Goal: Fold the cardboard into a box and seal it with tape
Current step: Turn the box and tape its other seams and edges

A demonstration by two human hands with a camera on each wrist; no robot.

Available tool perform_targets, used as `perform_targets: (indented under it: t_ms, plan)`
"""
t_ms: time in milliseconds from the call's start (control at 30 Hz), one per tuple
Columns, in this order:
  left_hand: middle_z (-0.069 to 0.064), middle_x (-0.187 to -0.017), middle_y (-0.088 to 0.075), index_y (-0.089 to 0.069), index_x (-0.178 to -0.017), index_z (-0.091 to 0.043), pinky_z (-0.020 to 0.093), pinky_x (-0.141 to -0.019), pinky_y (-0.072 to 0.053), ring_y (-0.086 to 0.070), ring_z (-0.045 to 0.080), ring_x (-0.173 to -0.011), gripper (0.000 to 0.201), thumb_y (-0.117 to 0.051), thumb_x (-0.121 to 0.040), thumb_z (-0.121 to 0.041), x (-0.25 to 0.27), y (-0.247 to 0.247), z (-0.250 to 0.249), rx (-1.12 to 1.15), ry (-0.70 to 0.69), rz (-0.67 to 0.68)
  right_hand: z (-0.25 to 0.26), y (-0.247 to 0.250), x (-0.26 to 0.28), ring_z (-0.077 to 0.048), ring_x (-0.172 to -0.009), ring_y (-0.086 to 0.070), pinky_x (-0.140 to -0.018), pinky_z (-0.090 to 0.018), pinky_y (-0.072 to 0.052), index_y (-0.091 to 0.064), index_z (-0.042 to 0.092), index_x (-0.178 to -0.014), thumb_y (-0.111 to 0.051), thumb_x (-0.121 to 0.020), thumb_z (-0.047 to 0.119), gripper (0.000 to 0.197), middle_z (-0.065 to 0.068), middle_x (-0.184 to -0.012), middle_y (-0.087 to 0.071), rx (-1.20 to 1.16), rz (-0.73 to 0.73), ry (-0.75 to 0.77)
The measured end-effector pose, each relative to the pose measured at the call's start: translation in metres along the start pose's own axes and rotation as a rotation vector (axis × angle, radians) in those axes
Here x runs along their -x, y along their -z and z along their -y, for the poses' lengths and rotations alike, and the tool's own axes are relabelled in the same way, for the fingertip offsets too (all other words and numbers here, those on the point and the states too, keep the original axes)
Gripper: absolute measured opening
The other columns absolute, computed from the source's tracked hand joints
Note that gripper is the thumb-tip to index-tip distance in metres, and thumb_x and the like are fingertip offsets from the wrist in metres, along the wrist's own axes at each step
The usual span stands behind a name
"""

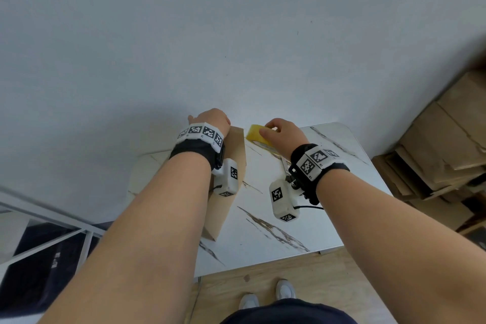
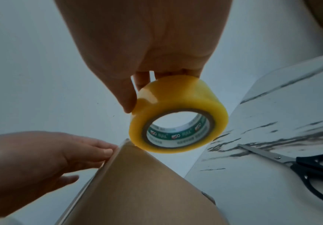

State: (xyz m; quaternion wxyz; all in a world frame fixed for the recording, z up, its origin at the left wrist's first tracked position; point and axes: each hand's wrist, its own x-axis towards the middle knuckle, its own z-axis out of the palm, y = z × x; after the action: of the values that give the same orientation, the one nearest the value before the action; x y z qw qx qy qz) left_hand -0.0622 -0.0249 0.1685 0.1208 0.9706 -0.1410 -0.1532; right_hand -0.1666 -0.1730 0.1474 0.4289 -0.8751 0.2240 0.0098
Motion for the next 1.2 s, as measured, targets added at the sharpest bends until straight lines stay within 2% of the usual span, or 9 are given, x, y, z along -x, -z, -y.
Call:
perform_targets:
  t_ms: [133, 200, 267, 367, 600, 700, 867, 1000, 1200]
  plan:
    - [-0.009, -0.119, -0.066, -0.069, -0.093, -0.035, 0.034, -0.101, -0.043, -0.060, 0.017, -0.111, 0.019, -0.056, -0.089, -0.021, 0.005, -0.004, -0.002, 0.123, -0.120, 0.003, 0.000, -0.001, -0.009, -0.023, -0.093, -0.057, -0.074, -0.029, -0.038, -0.064, 0.013, -0.108, -0.047, -0.095, 0.034, 0.030, -0.004, -0.101, -0.062, 0.042, 0.045, -0.024]
    - [-0.009, -0.120, -0.064, -0.069, -0.105, -0.029, 0.023, -0.091, -0.037, -0.058, 0.015, -0.112, 0.020, -0.055, -0.092, -0.023, 0.008, -0.006, 0.000, 0.108, -0.143, 0.001, -0.002, -0.003, -0.012, -0.024, -0.093, -0.058, -0.073, -0.029, -0.038, -0.065, 0.011, -0.107, -0.046, -0.096, 0.033, 0.030, -0.006, -0.101, -0.064, 0.031, 0.054, -0.030]
    - [-0.006, -0.124, -0.062, -0.066, -0.115, -0.026, 0.022, -0.083, -0.033, -0.056, 0.016, -0.115, 0.025, -0.051, -0.095, -0.022, 0.009, -0.006, -0.001, 0.104, -0.153, 0.011, -0.002, -0.004, -0.016, -0.024, -0.093, -0.057, -0.074, -0.029, -0.039, -0.065, 0.012, -0.107, -0.046, -0.096, 0.032, 0.029, -0.006, -0.102, -0.064, 0.038, 0.057, -0.026]
    - [-0.002, -0.131, -0.058, -0.064, -0.118, -0.031, 0.029, -0.096, -0.038, -0.053, 0.020, -0.120, 0.028, -0.046, -0.097, -0.022, 0.008, -0.007, -0.004, 0.071, -0.172, 0.070, -0.001, -0.004, -0.022, -0.022, -0.092, -0.056, -0.075, -0.030, -0.039, -0.064, 0.014, -0.109, -0.047, -0.095, 0.033, 0.029, -0.005, -0.102, -0.062, 0.080, 0.077, -0.019]
    - [-0.006, -0.130, -0.059, -0.064, -0.116, -0.038, 0.039, -0.108, -0.033, -0.051, 0.021, -0.123, 0.030, -0.045, -0.096, -0.026, 0.010, -0.016, -0.001, 0.145, -0.115, 0.038, -0.018, -0.019, -0.028, -0.025, -0.100, -0.058, -0.082, -0.032, -0.044, -0.062, 0.019, -0.116, -0.045, -0.096, 0.035, 0.031, -0.006, -0.114, -0.064, 0.137, 0.097, -0.048]
    - [-0.003, -0.124, -0.061, -0.068, -0.109, -0.035, 0.041, -0.109, -0.032, -0.053, 0.020, -0.119, 0.027, -0.049, -0.094, -0.023, 0.011, -0.023, 0.002, 0.262, -0.089, -0.020, -0.018, -0.019, -0.031, -0.025, -0.106, -0.059, -0.084, -0.033, -0.046, -0.063, 0.019, -0.118, -0.046, -0.096, 0.037, 0.033, -0.005, -0.116, -0.065, 0.143, 0.100, -0.040]
    - [-0.005, -0.115, -0.062, -0.069, -0.100, -0.040, 0.039, -0.112, -0.026, -0.050, 0.019, -0.117, 0.027, -0.049, -0.091, -0.024, 0.016, -0.026, -0.003, 0.333, -0.035, -0.079, -0.026, -0.020, -0.032, -0.023, -0.099, -0.059, -0.082, -0.034, -0.048, -0.065, 0.017, -0.112, -0.050, -0.093, 0.041, 0.033, -0.004, -0.106, -0.065, 0.094, 0.026, -0.023]
    - [-0.008, -0.112, -0.062, -0.071, -0.097, -0.039, 0.038, -0.112, -0.024, -0.050, 0.019, -0.119, 0.019, -0.055, -0.089, -0.033, 0.018, -0.028, -0.006, 0.321, -0.005, -0.110, -0.034, -0.022, -0.032, -0.029, -0.096, -0.056, -0.075, -0.031, -0.037, -0.059, 0.009, -0.099, -0.037, -0.100, 0.039, 0.037, -0.010, -0.098, -0.061, -0.020, -0.092, -0.073]
    - [-0.015, -0.102, -0.064, -0.067, -0.078, -0.041, 0.036, -0.103, -0.024, -0.053, 0.014, -0.111, 0.014, -0.056, -0.082, -0.034, 0.013, -0.034, -0.014, 0.306, 0.082, -0.107, -0.071, -0.024, -0.027, -0.032, -0.109, -0.057, -0.077, -0.028, -0.036, -0.051, 0.004, -0.123, -0.028, -0.103, 0.017, 0.033, -0.016, -0.118, -0.061, -0.177, -0.257, -0.308]
